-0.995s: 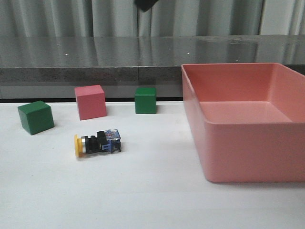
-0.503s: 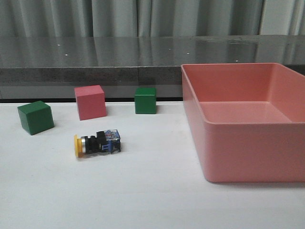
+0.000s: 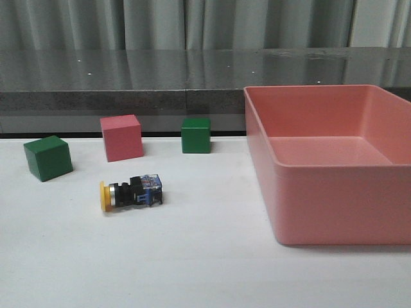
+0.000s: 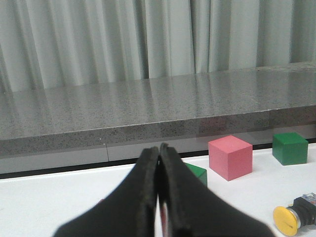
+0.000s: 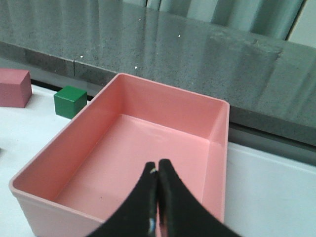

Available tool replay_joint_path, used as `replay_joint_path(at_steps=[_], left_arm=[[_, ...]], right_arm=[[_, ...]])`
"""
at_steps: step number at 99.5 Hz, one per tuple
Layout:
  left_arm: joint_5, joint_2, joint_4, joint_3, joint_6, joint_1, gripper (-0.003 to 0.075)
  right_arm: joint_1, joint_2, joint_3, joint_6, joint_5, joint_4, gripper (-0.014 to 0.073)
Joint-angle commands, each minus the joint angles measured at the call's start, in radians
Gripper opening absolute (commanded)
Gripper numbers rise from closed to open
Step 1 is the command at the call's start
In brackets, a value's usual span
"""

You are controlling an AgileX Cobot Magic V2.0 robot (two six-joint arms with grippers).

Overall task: Place and stand button with both arms
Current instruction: 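Withdraw the right gripper upward away from the button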

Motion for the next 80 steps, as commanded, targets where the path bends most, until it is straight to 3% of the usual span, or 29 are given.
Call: replay_joint_path(at_steps=[1,30,49,67,80], left_arm=[[-0.077,-0.029,-0.007,0.045,-0.007,0.0,-0.0019],[-0.077,-0.029,-0.007,0.045,-0.007,0.0,-0.0019],[-0.146,-0.029,-0.013,0.045,-0.008,0.0,-0.002],[-0.255,-0.029,-0.188,0.038,-0.008,0.0,-0.002],[-0.206,-0.009,-0.366,-0.014,-0.008,0.0,-0.002]], right_arm=[[-0.005,-0.063,0.008,0.002,-0.106,0.016,-0.0061],[-0.005,-0.1,0.022,0.002,-0.096,0.016,-0.0061],[-0.005,-0.1,0.022,0.002,-0.094,0.016,-0.0061],[-0.005,-0.1,0.022,0.002,-0.094,0.016,-0.0061],[-0.005,-0.1,0.022,0.002,-0.093,0.016,-0.0061]])
